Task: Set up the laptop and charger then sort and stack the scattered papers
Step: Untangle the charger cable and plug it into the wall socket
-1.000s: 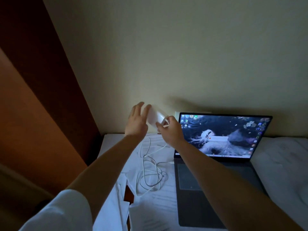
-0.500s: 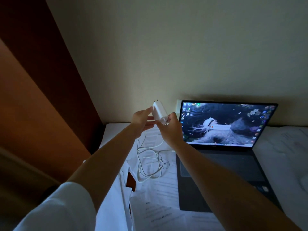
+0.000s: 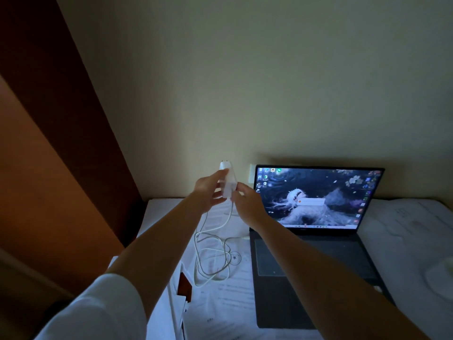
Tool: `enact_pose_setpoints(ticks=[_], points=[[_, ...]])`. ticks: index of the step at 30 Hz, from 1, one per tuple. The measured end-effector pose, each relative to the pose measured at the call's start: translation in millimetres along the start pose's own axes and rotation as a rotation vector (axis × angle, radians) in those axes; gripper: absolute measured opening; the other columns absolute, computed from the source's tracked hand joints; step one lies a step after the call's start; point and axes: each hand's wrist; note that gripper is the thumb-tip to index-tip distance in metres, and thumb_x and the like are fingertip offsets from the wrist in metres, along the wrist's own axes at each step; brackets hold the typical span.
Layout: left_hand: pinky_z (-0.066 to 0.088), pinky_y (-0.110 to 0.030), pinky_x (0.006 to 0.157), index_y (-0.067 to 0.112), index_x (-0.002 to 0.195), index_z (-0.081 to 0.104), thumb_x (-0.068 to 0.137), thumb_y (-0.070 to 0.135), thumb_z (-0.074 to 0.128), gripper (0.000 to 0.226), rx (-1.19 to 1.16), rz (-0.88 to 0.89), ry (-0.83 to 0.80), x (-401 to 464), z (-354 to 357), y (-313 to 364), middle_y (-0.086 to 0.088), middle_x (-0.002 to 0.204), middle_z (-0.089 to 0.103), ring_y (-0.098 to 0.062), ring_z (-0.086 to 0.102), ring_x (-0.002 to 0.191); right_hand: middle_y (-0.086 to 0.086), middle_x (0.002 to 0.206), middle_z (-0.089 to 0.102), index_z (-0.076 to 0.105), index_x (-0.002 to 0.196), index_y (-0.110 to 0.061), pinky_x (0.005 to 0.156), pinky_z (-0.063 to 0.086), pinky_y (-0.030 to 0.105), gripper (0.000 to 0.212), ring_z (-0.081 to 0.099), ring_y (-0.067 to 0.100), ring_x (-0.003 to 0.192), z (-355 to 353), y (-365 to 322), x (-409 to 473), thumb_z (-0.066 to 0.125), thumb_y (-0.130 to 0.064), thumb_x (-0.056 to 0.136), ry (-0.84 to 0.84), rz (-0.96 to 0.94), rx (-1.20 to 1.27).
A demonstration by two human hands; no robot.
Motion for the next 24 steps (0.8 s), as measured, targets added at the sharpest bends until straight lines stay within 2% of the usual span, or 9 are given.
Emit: enact_pose_setpoints(ticks=[3, 6, 9, 13, 15, 17, 19, 21, 24], points=[[0.055, -0.03, 0.057, 0.003, 0.109, 0.06, 0.087, 0.029, 0.067, 0.035, 0.03, 0.01, 0.004, 12.0, 6.4, 9.0, -0.015, 0.108, 0.065, -0.027, 0.066, 0.08, 0.007, 0.079, 0.06, 0.062, 0.106, -0.005, 0.053, 0.037, 0.013, 0.032, 0.054, 0.015, 0.066, -8.8, -3.4, 11.2, 0.032, -0.017, 0.102, -0.011, -0.025, -0.066], [0.054, -0.036, 0.073, 0.004, 0.1, 0.063, 0.082, 0.033, 0.07, 0.035, 0.096, 0.006, 0.032, 32.9, 12.0, 14.4, -0.015, 0.103, 0.067, -0.03, 0.064, 0.082, 0.004, 0.066, 0.053, 0.063, 0.092, 0.0, 0.058, 0.039, 0.028, 0.032, 0.048, 0.017, 0.062, -22.9, -5.1, 25.7, 0.034, -0.013, 0.1, 0.023, -0.042, -0.168], [0.053, -0.036, 0.076, 0.001, 0.098, 0.066, 0.075, 0.036, 0.075, 0.042, 0.151, -0.001, 0.045, 56.3, 20.2, 15.9, -0.016, 0.097, 0.067, -0.03, 0.063, 0.08, 0.021, 0.088, 0.065, 0.064, 0.092, 0.008, 0.076, 0.049, 0.042, 0.025, 0.058, 0.035, 0.086, -37.3, -2.5, 51.9, 0.044, -0.006, 0.09, 0.172, -0.113, -0.32], [0.054, -0.04, 0.088, 0.006, 0.082, 0.064, 0.075, 0.036, 0.076, 0.033, 0.191, -0.01, 0.067, 82.8, 32.0, 11.5, -0.014, 0.099, 0.067, -0.033, 0.065, 0.099, 0.023, 0.093, 0.067, 0.067, 0.091, 0.003, 0.077, 0.051, 0.046, 0.022, 0.061, 0.04, 0.093, -64.5, -4.8, 86.0, 0.048, -0.003, 0.082, 0.258, -0.105, -0.494], [0.054, -0.039, 0.088, 0.007, 0.08, 0.062, 0.076, 0.035, 0.075, 0.031, 0.19, -0.019, 0.065, 95.9, 38.7, 8.1, -0.016, 0.103, 0.067, -0.033, 0.065, 0.102, 0.021, 0.094, 0.067, 0.067, 0.091, 0.002, 0.077, 0.052, 0.043, 0.023, 0.061, 0.038, 0.093, -76.1, 1.5, 99.0, 0.047, -0.006, 0.084, 0.258, -0.107, -0.56], [0.053, -0.039, 0.086, 0.007, 0.08, 0.062, 0.076, 0.035, 0.076, 0.032, 0.19, -0.033, 0.053, 106.1, 44.7, 4.2, -0.016, 0.099, 0.065, -0.032, 0.064, 0.097, 0.013, 0.086, 0.068, 0.068, 0.089, -0.003, 0.067, 0.05, 0.034, 0.023, 0.061, 0.033, 0.081, -81.1, 11.6, 105.0, 0.046, -0.01, 0.088, 0.231, -0.058, -0.602], [0.054, -0.04, 0.085, 0.005, 0.083, 0.063, 0.075, 0.037, 0.077, 0.035, 0.202, -0.051, 0.029, 115.6, 48.4, -1.2, -0.015, 0.098, 0.065, -0.032, 0.065, 0.094, 0.007, 0.067, 0.057, 0.063, 0.074, -0.008, 0.055, 0.035, 0.027, 0.024, 0.049, 0.026, 0.062, -80.4, 23.6, 103.7, 0.045, -0.013, 0.09, 0.254, -0.046, -0.621], [0.056, -0.039, 0.081, 0.004, 0.088, 0.064, 0.073, 0.039, 0.077, 0.04, 0.242, -0.077, -0.008, 121.7, 51.2, -6.3, -0.014, 0.096, 0.066, -0.031, 0.066, 0.091, 0.005, 0.052, 0.041, 0.049, 0.058, -0.01, 0.049, 0.026, 0.029, 0.034, 0.035, 0.02, 0.049, -75.8, 35.2, 98.3, 0.046, -0.014, 0.091, 0.348, -0.182, -0.632], [0.055, -0.036, 0.071, 0.004, 0.092, 0.065, 0.074, 0.037, 0.077, 0.04, 0.284, -0.105, -0.06, 125.1, 55.0, -13.2, -0.011, 0.091, 0.064, -0.029, 0.065, 0.084, 0.003, 0.041, 0.034, 0.042, 0.048, -0.011, 0.042, 0.027, 0.029, 0.042, 0.031, 0.019, 0.037, -70.0, 46.1, 81.9, 0.052, -0.014, 0.089, 0.501, -0.382, -0.592]])
Point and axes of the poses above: each hand's wrist, its own x-axis towards the middle knuckle, its own z-axis out of the palm, y = z × x
